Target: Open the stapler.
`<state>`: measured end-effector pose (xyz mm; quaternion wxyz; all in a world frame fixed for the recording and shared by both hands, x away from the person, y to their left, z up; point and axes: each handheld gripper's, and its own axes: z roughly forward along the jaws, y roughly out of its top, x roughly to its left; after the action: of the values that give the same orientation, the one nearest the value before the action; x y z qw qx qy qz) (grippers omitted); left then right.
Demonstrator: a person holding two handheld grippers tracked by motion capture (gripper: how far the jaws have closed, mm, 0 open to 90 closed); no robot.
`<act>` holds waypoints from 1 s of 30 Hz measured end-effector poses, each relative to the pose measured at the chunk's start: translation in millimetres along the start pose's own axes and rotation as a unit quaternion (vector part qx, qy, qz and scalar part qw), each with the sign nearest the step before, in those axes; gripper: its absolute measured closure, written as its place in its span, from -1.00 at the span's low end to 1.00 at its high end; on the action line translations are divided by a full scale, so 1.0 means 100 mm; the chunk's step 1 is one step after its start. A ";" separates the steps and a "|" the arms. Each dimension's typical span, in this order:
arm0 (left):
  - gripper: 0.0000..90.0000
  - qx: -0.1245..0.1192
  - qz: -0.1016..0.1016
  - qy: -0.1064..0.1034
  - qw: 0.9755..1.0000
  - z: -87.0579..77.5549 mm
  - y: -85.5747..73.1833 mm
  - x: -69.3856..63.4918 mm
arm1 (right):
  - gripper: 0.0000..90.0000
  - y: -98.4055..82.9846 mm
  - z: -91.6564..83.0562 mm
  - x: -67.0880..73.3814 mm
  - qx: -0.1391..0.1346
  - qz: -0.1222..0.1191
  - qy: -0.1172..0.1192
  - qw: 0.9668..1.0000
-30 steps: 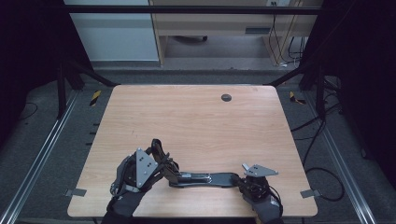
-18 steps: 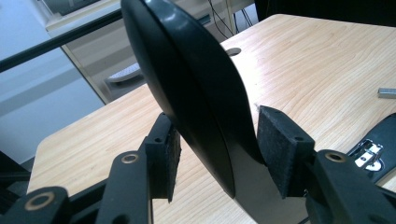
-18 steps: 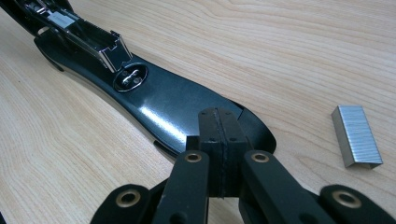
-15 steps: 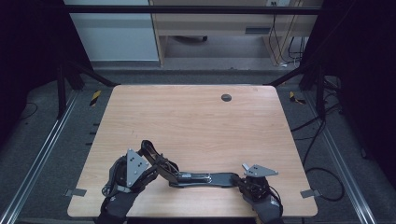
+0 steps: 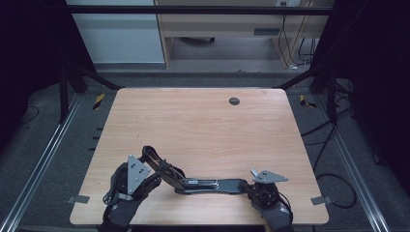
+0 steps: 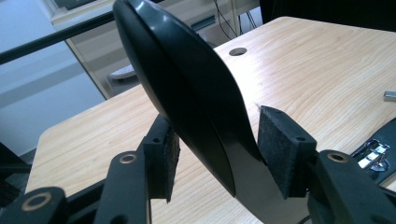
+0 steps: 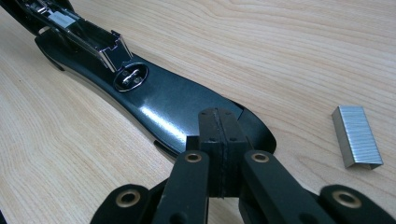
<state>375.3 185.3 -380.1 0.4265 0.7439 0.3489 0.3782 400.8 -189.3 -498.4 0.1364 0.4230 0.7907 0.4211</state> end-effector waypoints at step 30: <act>0.00 -0.002 -0.068 0.010 0.998 -0.06 -0.28 0.21 | 1.00 0.00 0.00 0.00 0.001 0.003 0.001 1.000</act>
<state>374.5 216.6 -397.3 0.4489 0.7137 0.4023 0.3567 400.8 -189.4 -498.3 0.1339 0.4254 0.7899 0.4209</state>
